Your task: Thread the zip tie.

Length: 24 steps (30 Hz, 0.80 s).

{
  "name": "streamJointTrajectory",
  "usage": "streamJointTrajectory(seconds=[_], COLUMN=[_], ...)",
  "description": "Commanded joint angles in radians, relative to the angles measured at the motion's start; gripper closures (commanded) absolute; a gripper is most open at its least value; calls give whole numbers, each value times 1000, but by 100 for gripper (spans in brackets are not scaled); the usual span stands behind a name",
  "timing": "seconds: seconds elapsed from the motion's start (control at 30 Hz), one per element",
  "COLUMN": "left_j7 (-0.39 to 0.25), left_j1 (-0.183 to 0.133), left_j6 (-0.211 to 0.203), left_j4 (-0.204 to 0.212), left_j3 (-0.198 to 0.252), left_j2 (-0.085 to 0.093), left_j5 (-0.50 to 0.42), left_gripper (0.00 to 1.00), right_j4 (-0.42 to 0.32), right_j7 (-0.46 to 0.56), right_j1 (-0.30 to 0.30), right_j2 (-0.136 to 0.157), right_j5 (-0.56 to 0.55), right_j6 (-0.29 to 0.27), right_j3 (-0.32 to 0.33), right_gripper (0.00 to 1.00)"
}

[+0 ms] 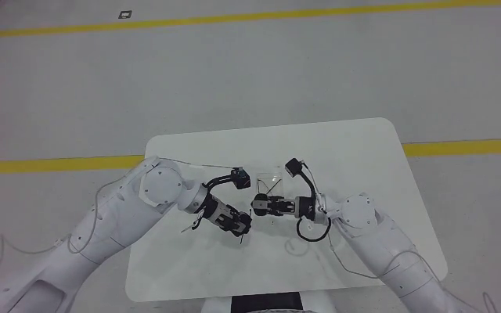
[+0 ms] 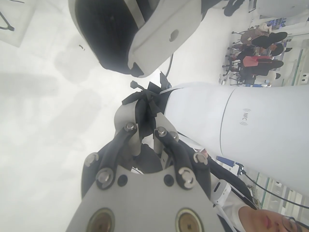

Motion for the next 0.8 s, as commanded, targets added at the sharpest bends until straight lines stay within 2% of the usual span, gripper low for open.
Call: streamJointTrajectory(seconds=[0.0, 0.1, 0.77], left_j7=[0, 0, 0], left_j1=[0, 0, 0], left_j6=[0, 0, 0], left_j4=[0, 0, 0], left_j3=[0, 0, 0], left_j2=[0, 0, 0], left_j5=[0, 0, 0], left_gripper=[100, 100, 100], right_j4=[-2, -6, -36], right_j7=[2, 3, 1], right_j1=[0, 1, -4], right_j2=[1, 2, 8], right_j5=[-3, -14, -45], right_j6=[0, 0, 0], right_j3=[-1, -5, -17], right_gripper=[82, 85, 84])
